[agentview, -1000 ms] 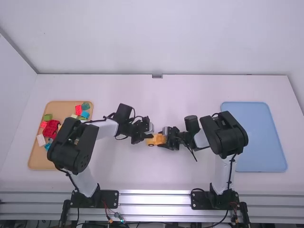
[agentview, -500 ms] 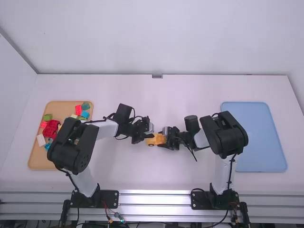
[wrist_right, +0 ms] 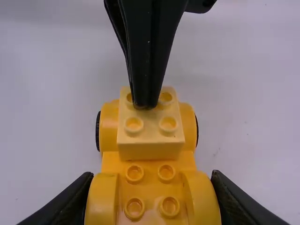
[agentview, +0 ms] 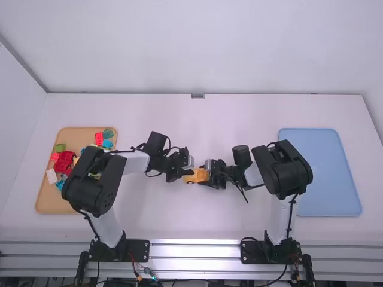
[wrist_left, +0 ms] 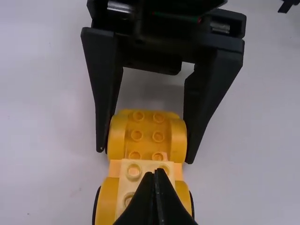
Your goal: Assemble lego blocks to make yellow taxi
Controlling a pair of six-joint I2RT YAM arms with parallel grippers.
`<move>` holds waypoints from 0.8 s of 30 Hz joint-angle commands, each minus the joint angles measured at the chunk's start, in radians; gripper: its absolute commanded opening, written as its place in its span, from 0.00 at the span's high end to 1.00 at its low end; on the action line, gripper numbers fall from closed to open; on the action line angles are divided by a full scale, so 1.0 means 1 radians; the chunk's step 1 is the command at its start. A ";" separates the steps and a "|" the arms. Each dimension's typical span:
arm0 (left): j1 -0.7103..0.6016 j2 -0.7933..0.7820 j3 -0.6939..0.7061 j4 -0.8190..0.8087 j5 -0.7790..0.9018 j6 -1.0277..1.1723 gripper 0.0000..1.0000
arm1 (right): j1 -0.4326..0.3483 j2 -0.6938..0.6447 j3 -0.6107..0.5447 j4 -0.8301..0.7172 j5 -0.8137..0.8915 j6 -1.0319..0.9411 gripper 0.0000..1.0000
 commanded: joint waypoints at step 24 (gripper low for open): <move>-0.006 0.091 0.066 -0.159 -0.119 0.084 0.99 | -0.002 0.016 -0.007 -0.003 0.021 -0.004 0.53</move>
